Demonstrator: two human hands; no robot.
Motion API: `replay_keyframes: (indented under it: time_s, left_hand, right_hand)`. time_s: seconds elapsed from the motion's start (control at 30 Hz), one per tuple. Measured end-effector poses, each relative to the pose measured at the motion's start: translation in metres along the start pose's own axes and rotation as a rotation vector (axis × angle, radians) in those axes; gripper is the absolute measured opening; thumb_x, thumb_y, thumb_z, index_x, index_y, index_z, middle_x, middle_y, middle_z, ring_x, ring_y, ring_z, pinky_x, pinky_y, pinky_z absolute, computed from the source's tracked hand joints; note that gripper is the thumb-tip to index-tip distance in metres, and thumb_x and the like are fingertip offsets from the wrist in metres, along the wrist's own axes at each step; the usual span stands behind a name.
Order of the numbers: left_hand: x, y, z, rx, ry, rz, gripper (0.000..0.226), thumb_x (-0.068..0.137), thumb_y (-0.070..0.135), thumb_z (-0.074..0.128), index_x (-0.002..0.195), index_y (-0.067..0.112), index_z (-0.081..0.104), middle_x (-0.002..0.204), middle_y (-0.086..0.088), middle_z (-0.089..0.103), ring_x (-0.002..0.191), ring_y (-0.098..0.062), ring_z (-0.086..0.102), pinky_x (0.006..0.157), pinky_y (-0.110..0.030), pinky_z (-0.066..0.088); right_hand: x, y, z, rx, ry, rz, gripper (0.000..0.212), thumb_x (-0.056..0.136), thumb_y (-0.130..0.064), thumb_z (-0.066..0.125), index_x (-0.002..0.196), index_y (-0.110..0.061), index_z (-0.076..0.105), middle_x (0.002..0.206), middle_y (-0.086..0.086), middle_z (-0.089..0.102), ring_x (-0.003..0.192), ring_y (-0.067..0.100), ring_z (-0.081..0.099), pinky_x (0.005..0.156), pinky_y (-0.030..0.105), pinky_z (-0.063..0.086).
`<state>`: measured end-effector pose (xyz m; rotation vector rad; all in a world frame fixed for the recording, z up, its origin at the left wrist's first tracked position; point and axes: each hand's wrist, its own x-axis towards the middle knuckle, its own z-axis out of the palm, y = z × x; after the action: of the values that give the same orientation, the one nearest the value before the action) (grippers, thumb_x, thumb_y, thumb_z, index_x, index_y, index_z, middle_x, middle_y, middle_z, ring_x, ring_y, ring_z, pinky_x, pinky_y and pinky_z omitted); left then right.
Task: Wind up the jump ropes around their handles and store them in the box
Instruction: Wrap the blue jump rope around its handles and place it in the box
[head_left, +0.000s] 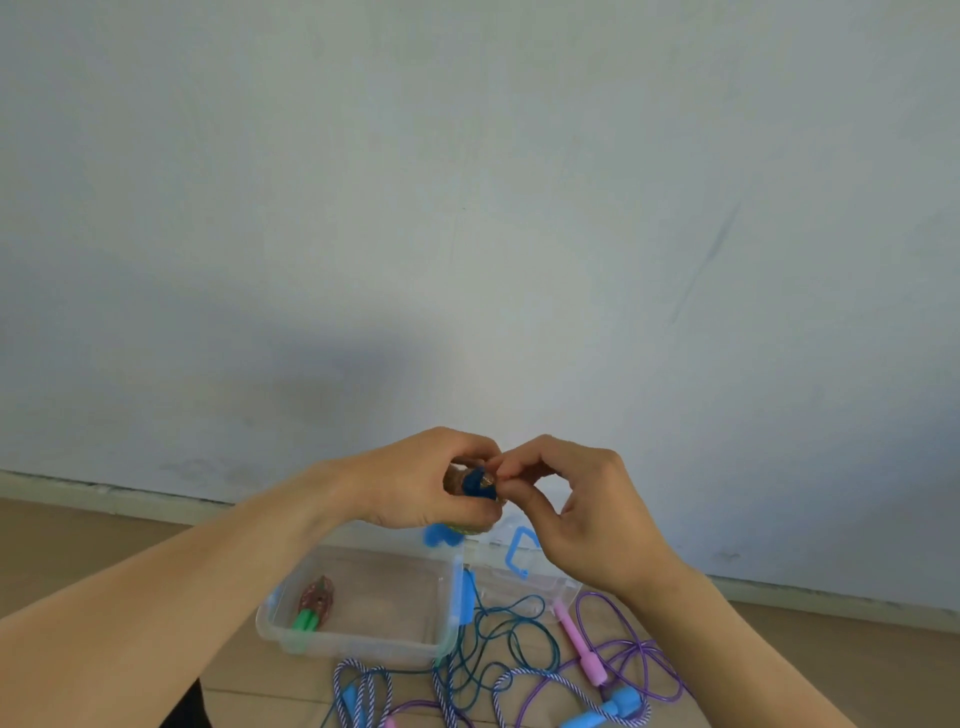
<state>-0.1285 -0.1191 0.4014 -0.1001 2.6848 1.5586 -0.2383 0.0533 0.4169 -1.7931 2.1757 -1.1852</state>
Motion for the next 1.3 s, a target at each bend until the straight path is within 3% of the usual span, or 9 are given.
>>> replay_keyframes:
  time_s: [0.13,0.3,0.43,0.57,0.7,0.93,1.03,1.17,1.3]
  left_hand:
    - [-0.002,0.007,0.002,-0.203,0.027,-0.009,0.007,0.089,0.013,0.070,0.096,0.014,0.067,0.087,0.010,0.070,0.092,-0.009,0.068,0.086,-0.030,0.054]
    - [0.000,0.017,0.017,-0.693,0.087,-0.030,0.023,0.092,0.007,0.063,0.115,0.005,0.060,0.093,-0.018,0.070,0.087,-0.032,0.070,0.082,-0.043,0.057]
    - [0.001,0.021,0.022,-0.556,0.070,-0.021,0.015,0.098,0.010,0.054,0.109,0.006,0.064,0.089,-0.019,0.063,0.077,-0.022,0.069,0.070,-0.032,0.057]
    - [0.002,0.022,0.016,-0.459,0.050,-0.018,0.013,0.097,0.009,0.056,0.104,0.006,0.067,0.089,-0.017,0.067,0.080,-0.023,0.070,0.074,-0.031,0.057]
    - [0.004,0.023,0.015,-0.056,-0.022,-0.026,0.014,0.093,0.008,0.060,0.086,0.015,0.070,0.087,-0.005,0.074,0.080,-0.012,0.071,0.079,-0.027,0.058]
    - [0.005,0.013,0.017,0.027,-0.147,-0.130,0.026,0.091,0.007,0.061,0.080,0.028,0.070,0.076,0.021,0.071,0.077,0.001,0.069,0.073,-0.014,0.052]
    - [0.001,0.007,0.016,0.065,-0.141,-0.106,0.026,0.093,0.013,0.062,0.079,0.034,0.066,0.067,0.023,0.065,0.067,0.006,0.062,0.065,-0.008,0.045]
    - [0.000,-0.013,0.018,0.005,0.089,-0.051,0.009,0.097,0.024,0.059,0.105,0.026,0.061,0.086,-0.004,0.066,0.075,-0.017,0.064,0.074,-0.031,0.055]
    - [0.002,-0.044,0.018,-0.138,0.253,-0.208,0.058,0.090,0.038,0.068,0.140,0.025,0.042,0.106,0.000,0.071,0.090,-0.006,0.071,0.086,-0.023,0.056]
  right_hand:
    - [0.003,-0.005,0.004,0.073,0.087,0.080,0.010,0.090,-0.012,0.068,0.093,-0.021,0.068,0.082,-0.013,0.071,0.083,0.007,0.067,0.064,0.022,0.053]
    - [0.012,-0.004,-0.002,0.146,0.226,0.075,0.010,0.087,-0.011,0.072,0.090,-0.020,0.070,0.092,-0.009,0.066,0.085,0.015,0.064,0.072,0.032,0.054]
    - [0.010,0.004,-0.007,0.104,0.175,0.140,0.009,0.086,-0.019,0.074,0.088,-0.028,0.070,0.099,-0.007,0.056,0.085,0.011,0.053,0.070,0.016,0.041]
    - [0.007,0.001,-0.005,0.099,0.164,0.056,0.012,0.092,-0.013,0.065,0.091,-0.025,0.063,0.094,-0.006,0.059,0.083,0.014,0.056,0.069,0.021,0.044]
    - [0.001,-0.002,0.000,-0.265,0.084,-0.217,0.004,0.090,-0.010,0.061,0.092,-0.012,0.065,0.087,-0.004,0.064,0.079,0.012,0.055,0.073,0.025,0.043]
    - [-0.002,0.012,0.014,-0.383,-0.005,-0.371,0.012,0.082,-0.002,0.062,0.094,-0.005,0.064,0.085,0.004,0.065,0.070,0.019,0.056,0.067,0.029,0.045]
    - [-0.005,0.010,0.022,-0.068,0.054,-0.120,0.008,0.094,-0.010,0.055,0.099,-0.006,0.059,0.081,0.004,0.067,0.068,0.013,0.059,0.064,0.024,0.049]
    - [0.008,0.014,0.037,0.255,0.157,0.277,0.003,0.099,-0.006,0.050,0.101,-0.006,0.052,0.080,0.009,0.068,0.067,0.014,0.064,0.065,0.027,0.053]
    - [0.027,0.026,0.068,0.488,0.210,0.548,0.005,0.101,-0.006,0.045,0.100,-0.007,0.049,0.088,0.011,0.071,0.056,0.007,0.060,0.056,0.019,0.050]
